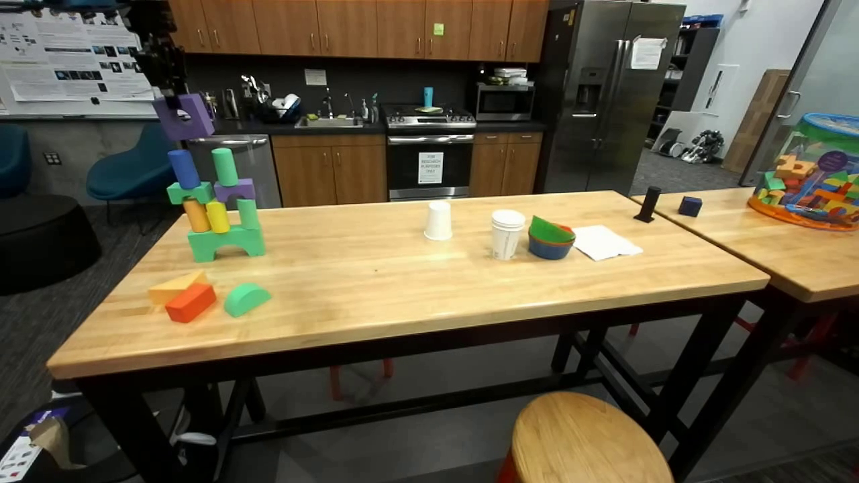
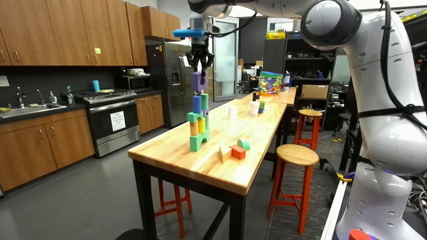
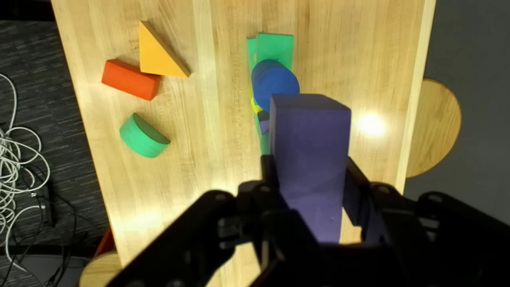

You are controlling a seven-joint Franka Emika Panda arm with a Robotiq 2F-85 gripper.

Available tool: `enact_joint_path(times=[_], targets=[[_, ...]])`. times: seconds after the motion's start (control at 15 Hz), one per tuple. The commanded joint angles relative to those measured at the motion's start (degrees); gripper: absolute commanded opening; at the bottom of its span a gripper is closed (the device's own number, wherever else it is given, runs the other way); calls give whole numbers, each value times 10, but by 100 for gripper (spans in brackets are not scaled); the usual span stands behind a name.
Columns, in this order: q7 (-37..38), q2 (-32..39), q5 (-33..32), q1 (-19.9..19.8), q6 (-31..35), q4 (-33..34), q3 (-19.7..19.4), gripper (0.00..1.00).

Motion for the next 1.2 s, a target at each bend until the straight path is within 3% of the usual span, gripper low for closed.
enact_joint_path(times=[0.0, 0.4, 0.47, 0.53, 0.8, 0.87, 1.13], targets=[[2, 30, 7, -1, -45, 65, 1, 15], [2, 51, 6, -1, -64, 102, 1, 15], [0, 35, 0, 0, -44, 69, 0, 15], [0, 37, 0, 0, -43, 70, 0, 40], [0, 38, 0, 0, -43, 68, 0, 40], [0, 38, 0, 0, -43, 68, 0, 15], [-1, 39, -1, 0, -45, 69, 0, 15]])
